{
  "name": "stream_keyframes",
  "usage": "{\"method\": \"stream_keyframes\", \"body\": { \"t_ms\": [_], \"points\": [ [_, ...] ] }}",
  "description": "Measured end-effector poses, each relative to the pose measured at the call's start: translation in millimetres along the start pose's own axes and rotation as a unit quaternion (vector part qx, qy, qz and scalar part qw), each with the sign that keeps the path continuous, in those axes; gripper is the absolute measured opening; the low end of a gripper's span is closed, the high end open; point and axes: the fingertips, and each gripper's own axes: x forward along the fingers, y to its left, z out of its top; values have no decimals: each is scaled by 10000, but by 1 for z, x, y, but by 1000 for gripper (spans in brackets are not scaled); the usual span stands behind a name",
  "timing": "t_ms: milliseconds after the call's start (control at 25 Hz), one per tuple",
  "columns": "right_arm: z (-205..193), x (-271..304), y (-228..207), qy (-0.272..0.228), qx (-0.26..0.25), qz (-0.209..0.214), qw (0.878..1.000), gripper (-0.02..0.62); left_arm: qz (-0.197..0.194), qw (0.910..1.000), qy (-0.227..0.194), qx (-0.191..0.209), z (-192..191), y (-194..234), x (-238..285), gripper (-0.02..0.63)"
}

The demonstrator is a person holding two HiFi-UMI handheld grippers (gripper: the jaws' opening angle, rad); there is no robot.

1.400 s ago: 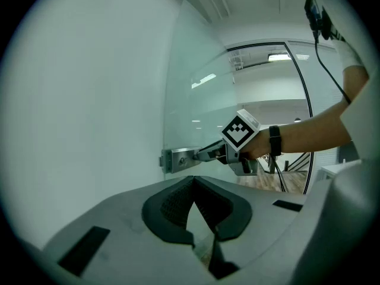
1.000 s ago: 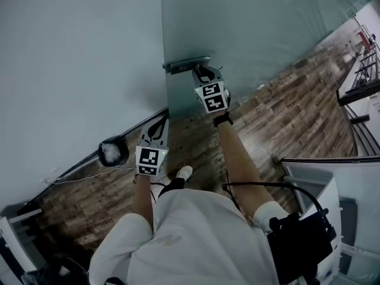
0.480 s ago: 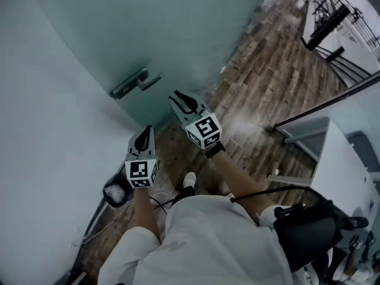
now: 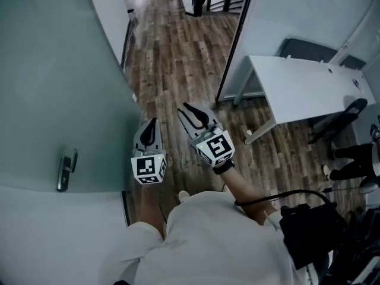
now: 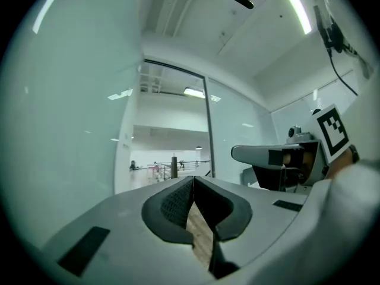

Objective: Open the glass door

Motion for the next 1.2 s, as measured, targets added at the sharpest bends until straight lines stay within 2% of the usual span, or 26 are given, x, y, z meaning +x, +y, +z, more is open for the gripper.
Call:
{"method": "stream_keyframes", "body": {
  "t_ms": [80,160,240,320,400,760,1200],
  "points": [
    [10,-40,-57,147,-85,-655,9977,91,-357,9992,-171,-10,18,-57,41,5],
    [17,-79,-104,245,-102,-1158,9929,61,-768,9966,-291,5,34,-113,73,5],
    [22,-114,-142,272,-113,-1507,9881,3,-1176,9924,-363,98,45,-164,98,5],
    [24,-143,-171,326,-152,-1805,9829,3,-1452,9886,-378,160,52,-203,115,5],
    [27,-165,-191,300,-157,-2013,9789,3,-1556,9871,-346,139,55,-228,127,5],
    [30,-208,-241,176,-10,-2199,9754,3,-1604,9861,-368,208,62,-288,154,5],
    [29,-201,-256,130,12,-2118,9772,3,-1473,9882,-336,238,59,-286,165,5]
  ]
}}
